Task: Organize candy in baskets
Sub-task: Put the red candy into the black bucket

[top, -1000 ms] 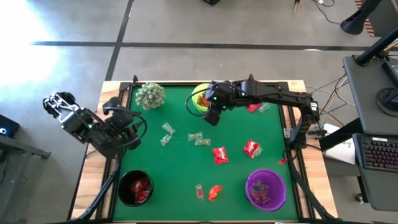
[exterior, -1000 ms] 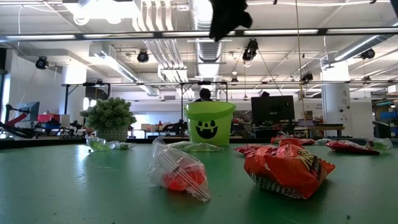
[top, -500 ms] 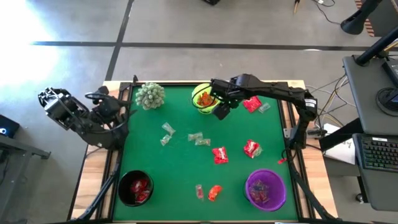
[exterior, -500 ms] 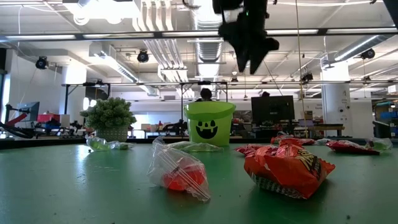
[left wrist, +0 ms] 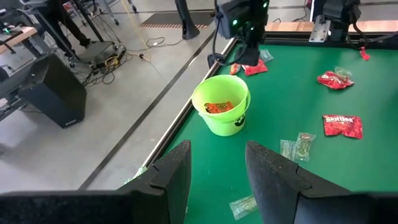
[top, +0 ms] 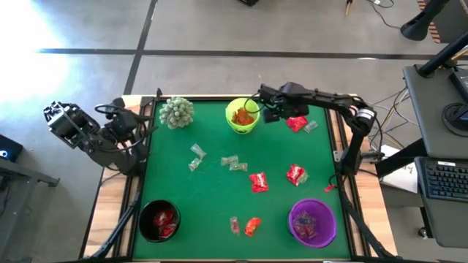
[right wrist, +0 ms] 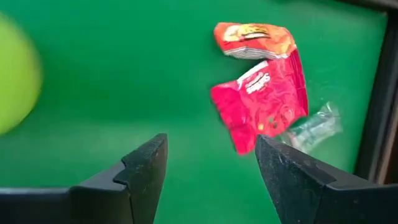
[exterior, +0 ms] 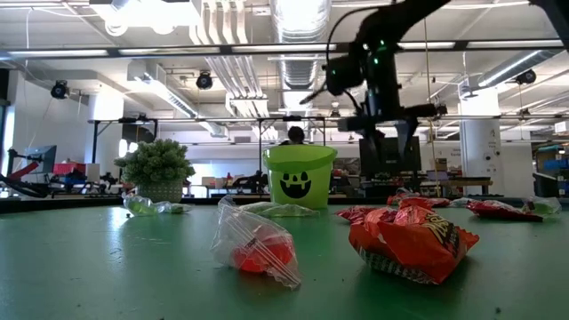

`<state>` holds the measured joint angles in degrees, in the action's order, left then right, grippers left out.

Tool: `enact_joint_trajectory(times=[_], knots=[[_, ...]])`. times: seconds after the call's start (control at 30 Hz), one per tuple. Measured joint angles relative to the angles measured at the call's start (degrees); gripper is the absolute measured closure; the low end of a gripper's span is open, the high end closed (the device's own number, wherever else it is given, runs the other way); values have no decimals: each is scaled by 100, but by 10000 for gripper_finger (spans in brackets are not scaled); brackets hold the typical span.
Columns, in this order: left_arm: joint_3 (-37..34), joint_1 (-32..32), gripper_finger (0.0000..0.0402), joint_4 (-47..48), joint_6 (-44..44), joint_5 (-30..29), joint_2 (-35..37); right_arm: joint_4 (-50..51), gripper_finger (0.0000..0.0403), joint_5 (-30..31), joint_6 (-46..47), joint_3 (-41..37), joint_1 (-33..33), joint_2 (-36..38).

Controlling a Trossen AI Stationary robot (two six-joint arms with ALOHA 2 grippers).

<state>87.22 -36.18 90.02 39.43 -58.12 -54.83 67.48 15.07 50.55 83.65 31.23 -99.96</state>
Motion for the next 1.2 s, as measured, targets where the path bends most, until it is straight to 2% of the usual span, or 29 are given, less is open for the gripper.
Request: enact_joint_trajectory(times=[0.23, 0.4, 0.63, 0.77, 1.2], knots=[[-2, 0, 267, 0, 3, 0, 12, -179, 165, 338, 617, -664, 323, 0], [-2, 0, 267, 0, 3, -1, 77, -427, 165, 343, 787, -1055, 380, 0], [-2, 0, 267, 0, 3, -2, 189, -694, 165, 482, -409, -1342, 380, 0], [-2, 2, 267, 0, 5, -3, 223, -715, 165, 463, -750, -1372, 406, 0], [-2, 2, 267, -15, 53, 8, 205, -1342, 165, 250, -1033, -1984, 406, 0]])
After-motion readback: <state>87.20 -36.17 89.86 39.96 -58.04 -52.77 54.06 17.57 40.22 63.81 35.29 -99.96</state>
